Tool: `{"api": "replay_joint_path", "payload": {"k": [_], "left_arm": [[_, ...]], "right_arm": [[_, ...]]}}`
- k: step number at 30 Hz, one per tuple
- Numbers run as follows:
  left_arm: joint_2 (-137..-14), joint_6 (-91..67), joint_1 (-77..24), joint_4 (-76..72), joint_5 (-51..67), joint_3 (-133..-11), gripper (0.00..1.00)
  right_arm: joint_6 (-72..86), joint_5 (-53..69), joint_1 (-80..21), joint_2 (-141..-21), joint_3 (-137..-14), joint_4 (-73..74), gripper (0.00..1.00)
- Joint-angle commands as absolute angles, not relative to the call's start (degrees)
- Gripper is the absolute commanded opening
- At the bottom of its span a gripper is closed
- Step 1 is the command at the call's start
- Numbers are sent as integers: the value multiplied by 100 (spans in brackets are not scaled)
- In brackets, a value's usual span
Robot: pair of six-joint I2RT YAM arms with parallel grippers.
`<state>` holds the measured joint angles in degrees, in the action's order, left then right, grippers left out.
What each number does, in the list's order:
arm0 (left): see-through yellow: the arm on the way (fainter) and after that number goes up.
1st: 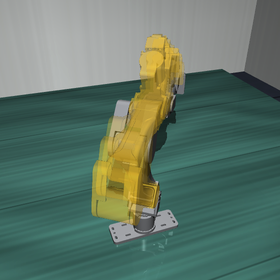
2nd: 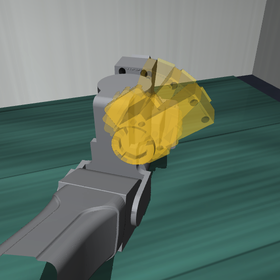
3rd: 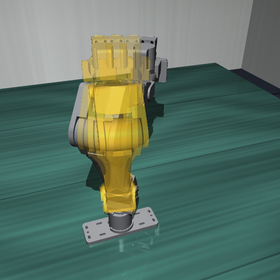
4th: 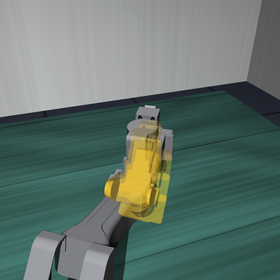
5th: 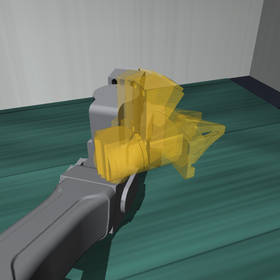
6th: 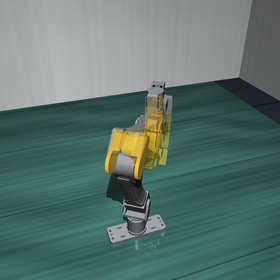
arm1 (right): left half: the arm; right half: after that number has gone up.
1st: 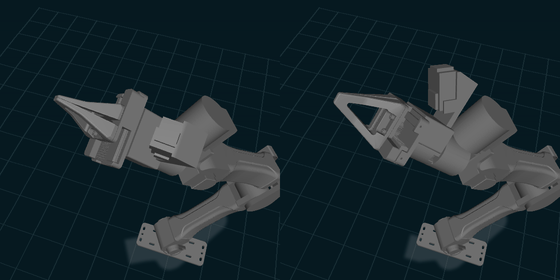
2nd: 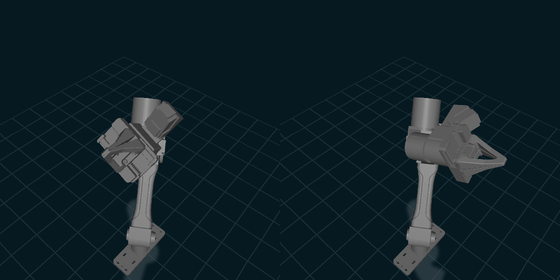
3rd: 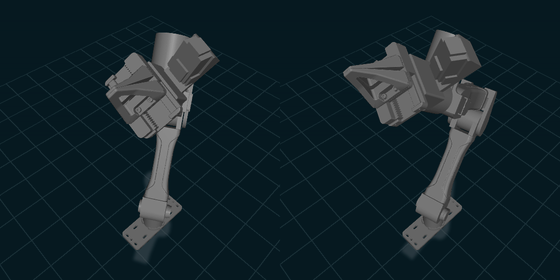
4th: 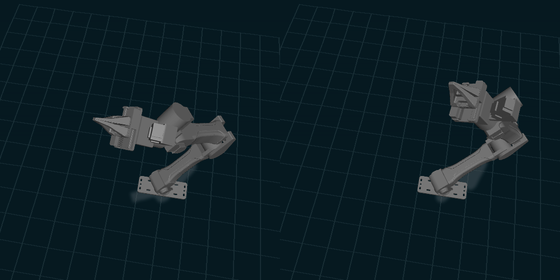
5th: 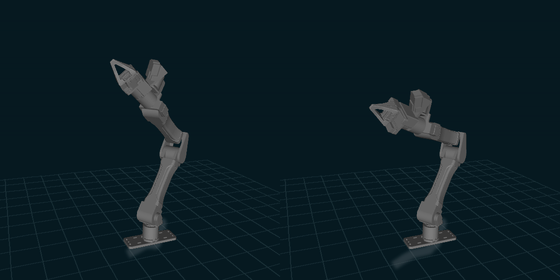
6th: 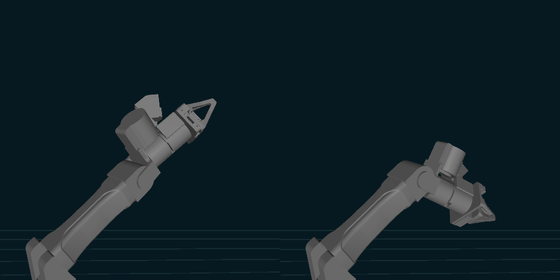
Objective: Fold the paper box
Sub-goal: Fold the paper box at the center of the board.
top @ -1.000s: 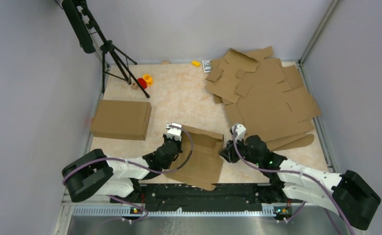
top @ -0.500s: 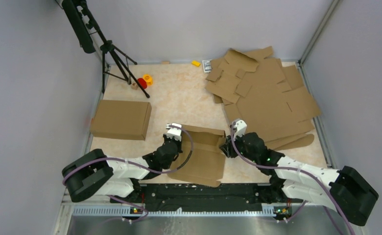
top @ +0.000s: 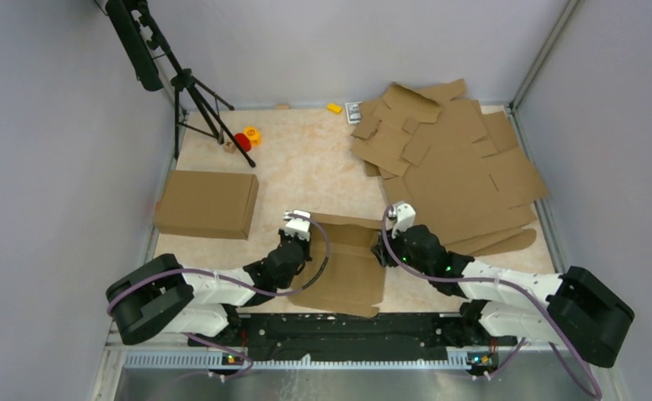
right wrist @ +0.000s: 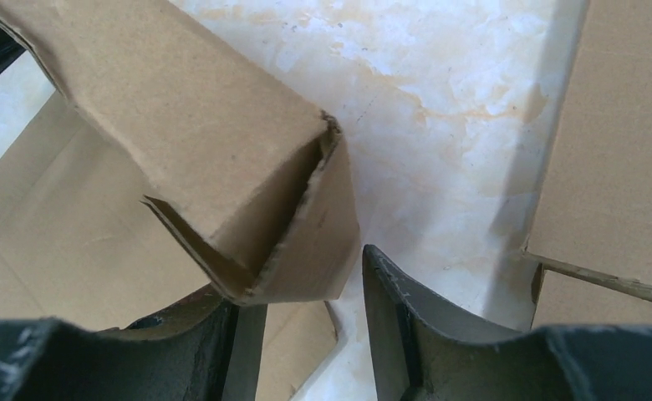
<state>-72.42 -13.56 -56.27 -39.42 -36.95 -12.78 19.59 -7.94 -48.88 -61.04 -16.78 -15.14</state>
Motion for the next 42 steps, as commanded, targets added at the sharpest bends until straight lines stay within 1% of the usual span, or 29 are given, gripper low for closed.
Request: {"api": "replay_joint_path", "payload": {"k": [1, 2, 4, 5, 8, 12, 13, 14, 16, 17, 18, 24, 28, 31, 32, 34, 38, 42], "left_arm": [[-7281, -1366, -5660, -4147, -3674, -1431, 0], [-7286, -1363, -5656, -4147, -3672, -1432, 0], [-7277, -1356, -5657, -4140, -3674, -1433, 0], [-7273, -1354, -5660, -4135, -3679, -1443, 0], [-7270, -1362, -5669, -4139, -3674, -1442, 0], [-7271, -1371, -5669, -4132, -3674, -1444, 0], [-7272, -1371, -5666, -4139, -3674, -1447, 0], [-7279, -1371, -5669, -4140, -3674, -1442, 0], [-7288, -1371, -5663, -4141, -3671, -1456, 0], [-7294, -1371, -5668, -4139, -3669, -1459, 0], [-7306, -1375, -5668, -4133, -3669, -1469, 0], [-7330, -1419, -5677, -4116, -3716, -1490, 0], [-7343, -1424, -5678, -4100, -3718, -1499, 0], [-7352, -1424, -5676, -4078, -3722, -1523, 0], [-7356, -1428, -5673, -4074, -3723, -1521, 0], [-7357, -1439, -5682, -4077, -3726, -1521, 0], [-7374, -1441, -5682, -4068, -3730, -1530, 0], [-7347, -1441, -5683, -4061, -3727, -1529, 0]], "right_arm": [[2009, -1367, -5135, -6326, -2088, -1878, 44], [2019, -1461, -5167, -6354, -2122, -1856, 45], [2112, -1724, -5245, -6389, -2163, -1757, 51], [2202, -1860, -5278, -6401, -2183, -1707, 52], [2365, -2205, -5335, -6394, -2156, -1671, 45], [2405, -2277, -5344, -6461, -2168, -1669, 36], [2398, -2223, -5344, -6480, -2178, -1672, 35], [2370, -2140, -5353, -6497, -2170, -1726, 38], [2340, -1932, -5370, -6515, -2163, -1780, 52], [2335, -1843, -5388, -6513, -2166, -1779, 57], [2358, -1749, -5391, -6487, -2159, -1771, 60], [2493, -1471, -5392, -5937, -1956, -1570, 61], [2337, -1314, -5396, -5359, -1750, -1331, 69], [2149, -1091, -5392, -4835, -1588, -1097, 71], [2089, -1036, -5393, -4698, -1564, -1014, 70], [1964, -921, -5380, -4477, -1501, -925, 64], [1810, -519, -5370, -4138, -1359, -1020, 62], [1701, -254, -5344, -4206, -1309, -1238, 53]]}}
